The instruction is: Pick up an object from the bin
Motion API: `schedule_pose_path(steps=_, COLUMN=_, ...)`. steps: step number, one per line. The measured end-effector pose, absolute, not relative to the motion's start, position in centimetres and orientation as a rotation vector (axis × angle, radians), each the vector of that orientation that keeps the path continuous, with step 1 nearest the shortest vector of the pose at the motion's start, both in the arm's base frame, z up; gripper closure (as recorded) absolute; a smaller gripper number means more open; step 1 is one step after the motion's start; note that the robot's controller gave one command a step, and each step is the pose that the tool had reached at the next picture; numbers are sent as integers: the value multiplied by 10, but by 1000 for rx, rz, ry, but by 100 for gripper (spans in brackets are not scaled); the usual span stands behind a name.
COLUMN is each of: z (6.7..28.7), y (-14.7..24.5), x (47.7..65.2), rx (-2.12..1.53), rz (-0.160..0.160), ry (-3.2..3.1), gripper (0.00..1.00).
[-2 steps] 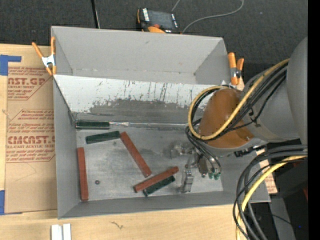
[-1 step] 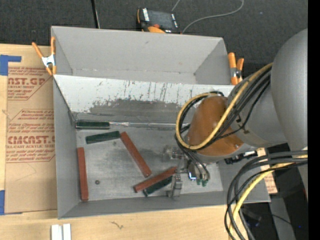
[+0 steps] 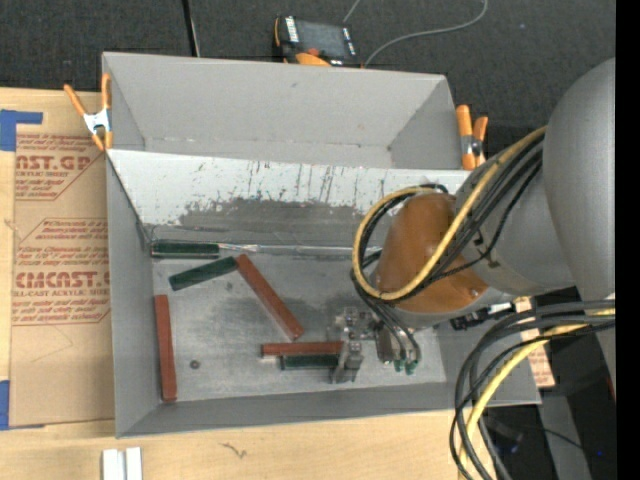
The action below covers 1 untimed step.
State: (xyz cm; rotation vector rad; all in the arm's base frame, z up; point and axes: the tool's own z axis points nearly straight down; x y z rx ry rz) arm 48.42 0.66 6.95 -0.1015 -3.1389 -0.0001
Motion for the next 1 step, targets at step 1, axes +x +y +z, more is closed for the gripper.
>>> schedule_pose_path(steps=1, z=212, y=7, x=504, rx=-78, rz=-2, ry=-3149, gripper=100)
